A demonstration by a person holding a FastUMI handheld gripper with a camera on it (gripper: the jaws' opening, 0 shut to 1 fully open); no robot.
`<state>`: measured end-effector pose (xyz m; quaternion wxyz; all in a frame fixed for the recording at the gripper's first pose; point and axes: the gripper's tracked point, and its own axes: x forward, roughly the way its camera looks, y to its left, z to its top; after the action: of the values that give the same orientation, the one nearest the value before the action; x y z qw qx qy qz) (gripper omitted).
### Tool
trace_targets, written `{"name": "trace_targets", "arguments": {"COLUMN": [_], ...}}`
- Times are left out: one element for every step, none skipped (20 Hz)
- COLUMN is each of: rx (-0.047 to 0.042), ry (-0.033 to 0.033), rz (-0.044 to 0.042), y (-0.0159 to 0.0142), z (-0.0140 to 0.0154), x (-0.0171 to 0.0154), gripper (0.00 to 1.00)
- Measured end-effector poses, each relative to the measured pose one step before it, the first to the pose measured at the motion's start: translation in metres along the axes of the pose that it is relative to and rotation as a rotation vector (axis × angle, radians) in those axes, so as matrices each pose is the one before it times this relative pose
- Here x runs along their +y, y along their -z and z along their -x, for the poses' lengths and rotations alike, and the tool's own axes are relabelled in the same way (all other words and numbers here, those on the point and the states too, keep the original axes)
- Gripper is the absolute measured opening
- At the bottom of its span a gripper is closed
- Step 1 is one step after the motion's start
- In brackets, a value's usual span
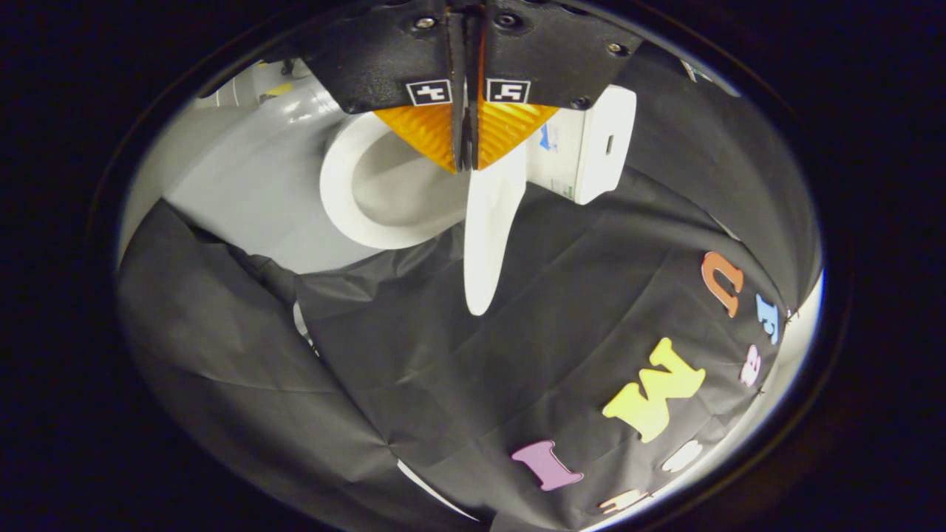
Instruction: Open the toilet lid.
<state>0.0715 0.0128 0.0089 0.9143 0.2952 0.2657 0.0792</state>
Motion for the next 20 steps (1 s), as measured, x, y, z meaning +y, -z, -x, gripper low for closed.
{"name": "trace_targets", "arguments": {"rx": [-0.00031, -0.00011, -0.00095, -0.00019, -0.00154, -0.00127, 0.00026, -0.00087, -0.00202, -0.00213, -0.00151, -0.00328, -0.00122, -0.00075, -0.00280, -0.00147, -0.00249, -0.00257, -0.00212, -0.00281], "ry": [-0.01229, -0.00745, -0.00400, -0.00252, -0.00505, -0.00686, -0.00667, -0.00332, 0.00062, 0.00262, 0.00339, -0.00350, -0.00425, -0.00145, 0.00006, -0.00094, -0.00353, -0.00409, -0.00053, -0.00003], "rz": [-0.00716, -0.00191, 0.00123, 0.00350, 0.00085, 0.00417, 0.00396, 0.00804, 0.01027, 0.01032, 0.00749, 0.00723, 0.01038, 0.00292, 0.00070, 0.00102, 0.00586, 0.01081, 0.00554, 0.01292], "y": [-0.00114, 0.00156, 0.00038, 0.00223, 0.00039, -0.00027, -0.00006, 0.00071, -0.00009, 0.00056, 0.00019, -0.00075, 0.00018, 0.00189, -0.00018, 0.00093, 0.00126, 0.00173, 0.00101, -0.00047], "z": [0.00191, 0.00144, 0.00050, 0.00038, 0.00029, 0.00228, 0.00125, -0.00013, -0.00126, 0.00162, 0.00066, 0.00015, 0.00099, -0.00107, 0.00078, 0.00012, 0.00079, 0.00048, 0.00066, 0.00053], "x": [0.00624, 0.00262, 0.00293, 0.00217, 0.00416, 0.00601, 0.00675, 0.00461, 0.00392, 0.00373, 0.00489, 0.00570, 0.00492, 0.00306, 0.00436, 0.00442, 0.00585, 0.00572, 0.00600, 0.00549], "gripper": [0.04, 0.04, 0.05, 0.05, 0.06, 0.06, 0.06, 0.06, 0.07, 0.07, 0.07, 0.07, 0.07, 0.07, 0.07, 0.07, 0.07, 0.07, 0.07, 0.07]}}
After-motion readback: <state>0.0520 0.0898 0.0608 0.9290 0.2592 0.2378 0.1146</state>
